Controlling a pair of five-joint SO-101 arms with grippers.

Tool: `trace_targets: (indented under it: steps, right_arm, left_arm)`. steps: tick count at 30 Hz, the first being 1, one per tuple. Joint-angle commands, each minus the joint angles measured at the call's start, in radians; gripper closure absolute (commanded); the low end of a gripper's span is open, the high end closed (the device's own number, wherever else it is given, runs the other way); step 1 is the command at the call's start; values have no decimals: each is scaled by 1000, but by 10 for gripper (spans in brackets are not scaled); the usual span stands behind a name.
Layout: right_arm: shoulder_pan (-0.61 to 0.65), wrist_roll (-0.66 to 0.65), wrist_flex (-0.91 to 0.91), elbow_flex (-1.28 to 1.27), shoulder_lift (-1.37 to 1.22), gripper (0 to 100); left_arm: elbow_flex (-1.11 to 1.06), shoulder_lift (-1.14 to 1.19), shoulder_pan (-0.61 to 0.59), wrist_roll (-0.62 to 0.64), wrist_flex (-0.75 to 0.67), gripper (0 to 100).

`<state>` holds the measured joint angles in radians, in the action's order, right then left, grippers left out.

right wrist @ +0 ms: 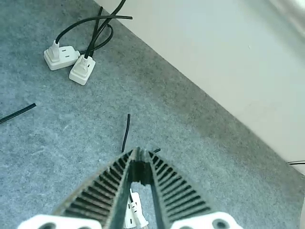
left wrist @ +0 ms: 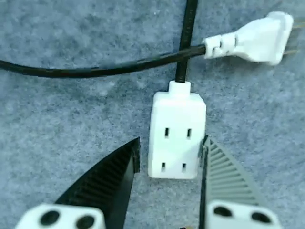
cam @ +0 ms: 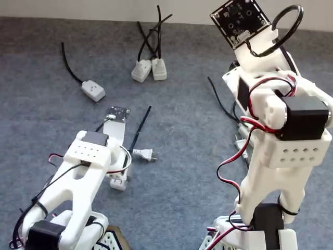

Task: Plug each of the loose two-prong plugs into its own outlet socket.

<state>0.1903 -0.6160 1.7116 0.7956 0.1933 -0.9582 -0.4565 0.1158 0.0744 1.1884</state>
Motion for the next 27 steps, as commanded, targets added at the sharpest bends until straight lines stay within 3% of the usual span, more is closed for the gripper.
trace_targets:
  steps: [1,4,12,15,20,27]
  right_arm:
    - [-8,-12,13,10,33,989]
    - [-8,-12,13,10,33,989]
    - [-8,-14,13,10,31,989]
    - [-8,-14,13,8,31,989]
    - [-8,-41,16,7,30,989]
    - [-8,-68,35,7,30,989]
  left_arm:
    - [24,-38,-12,-68,-5,786]
    - [108,-38,-10,-270,-3,786]
    - [266,-30,-12,-1022,-5,789]
    - [265,-28,-4,-1217,-6,790]
    - [259,-27,62,-1359,-12,790]
    - [243,58,171,-1332,-180,790]
